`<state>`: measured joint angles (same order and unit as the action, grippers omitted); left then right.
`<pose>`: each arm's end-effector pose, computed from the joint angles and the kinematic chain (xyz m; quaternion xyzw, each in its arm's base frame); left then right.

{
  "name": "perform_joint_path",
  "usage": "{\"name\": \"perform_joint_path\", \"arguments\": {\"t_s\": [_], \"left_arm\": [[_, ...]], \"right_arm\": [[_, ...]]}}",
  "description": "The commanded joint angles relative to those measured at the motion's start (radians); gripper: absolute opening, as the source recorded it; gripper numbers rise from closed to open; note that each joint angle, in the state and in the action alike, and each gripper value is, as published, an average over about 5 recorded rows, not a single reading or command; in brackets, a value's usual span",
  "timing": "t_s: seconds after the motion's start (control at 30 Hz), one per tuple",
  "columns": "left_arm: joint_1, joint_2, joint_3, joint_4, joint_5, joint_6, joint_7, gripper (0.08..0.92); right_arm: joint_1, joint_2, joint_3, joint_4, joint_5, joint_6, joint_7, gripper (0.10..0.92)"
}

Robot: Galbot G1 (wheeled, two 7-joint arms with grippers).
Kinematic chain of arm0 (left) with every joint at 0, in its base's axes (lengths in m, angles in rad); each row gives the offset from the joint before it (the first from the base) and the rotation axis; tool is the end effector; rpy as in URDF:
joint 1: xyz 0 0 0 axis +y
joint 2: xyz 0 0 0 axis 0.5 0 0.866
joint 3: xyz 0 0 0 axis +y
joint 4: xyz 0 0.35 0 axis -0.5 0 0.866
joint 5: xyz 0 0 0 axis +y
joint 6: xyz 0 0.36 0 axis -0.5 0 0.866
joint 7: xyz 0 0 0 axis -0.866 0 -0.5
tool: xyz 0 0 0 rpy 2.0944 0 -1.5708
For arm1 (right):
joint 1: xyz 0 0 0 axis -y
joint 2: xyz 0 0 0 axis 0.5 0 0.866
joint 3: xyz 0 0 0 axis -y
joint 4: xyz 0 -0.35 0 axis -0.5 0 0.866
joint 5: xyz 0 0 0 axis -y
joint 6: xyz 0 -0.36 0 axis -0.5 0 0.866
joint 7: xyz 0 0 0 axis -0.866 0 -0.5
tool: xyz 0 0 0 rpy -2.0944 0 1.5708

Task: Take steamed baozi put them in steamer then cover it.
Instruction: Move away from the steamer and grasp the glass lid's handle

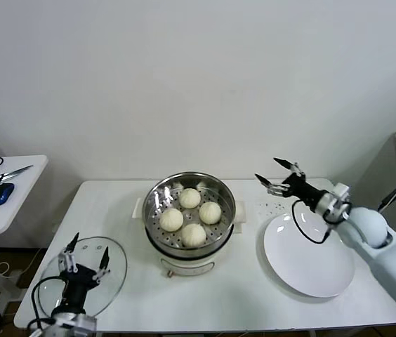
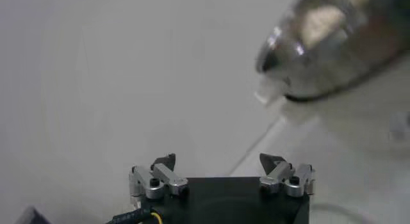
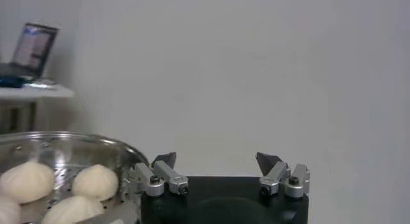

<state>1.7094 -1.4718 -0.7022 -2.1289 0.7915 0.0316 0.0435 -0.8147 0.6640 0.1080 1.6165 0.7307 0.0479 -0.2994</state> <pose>0.1428 0.0697 -0.3056 0.0113 -0.8810 -0.4653 0.0850 0.3939 -0.1732 -0.2355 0.2942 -0.9510 0.0947 0.0121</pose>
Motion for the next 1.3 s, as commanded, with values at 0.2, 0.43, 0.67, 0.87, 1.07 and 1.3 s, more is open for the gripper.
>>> {"name": "perform_joint_path", "arguments": {"t_s": [0.2, 0.43, 0.67, 0.87, 1.07, 1.3], "left_arm": [[-0.007, 0.011, -0.025, 0.143, 0.887, 0.033, 0.021, 0.823], [-0.085, 0.014, -0.102, 0.289, 0.759, -0.059, -0.059, 0.823], [-0.095, 0.019, -0.140, 0.363, 0.641, -0.106, -0.071, 0.823], [-0.130, 0.022, -0.158, 0.410, 0.629, -0.134, -0.107, 0.823], [-0.174, 0.042, -0.160, 0.444, 0.613, -0.151, -0.154, 0.823], [-0.226, 0.058, -0.141, 0.502, 0.592, -0.164, -0.206, 0.823]], "right_arm": [[-0.406, 0.276, 0.446, 0.011, -0.165, -0.032, 0.022, 0.823], [-0.395, 0.316, 0.436, -0.022, -0.195, -0.017, 0.008, 0.823], [-0.367, 0.320, 0.415, -0.043, -0.217, -0.016, 0.008, 0.823], [-0.344, 0.323, 0.393, -0.055, -0.227, -0.013, 0.010, 0.823], [-0.346, 0.327, 0.389, -0.057, -0.247, -0.006, 0.009, 0.823], [-0.356, 0.335, 0.403, -0.063, -0.271, 0.009, 0.005, 0.823]]}}
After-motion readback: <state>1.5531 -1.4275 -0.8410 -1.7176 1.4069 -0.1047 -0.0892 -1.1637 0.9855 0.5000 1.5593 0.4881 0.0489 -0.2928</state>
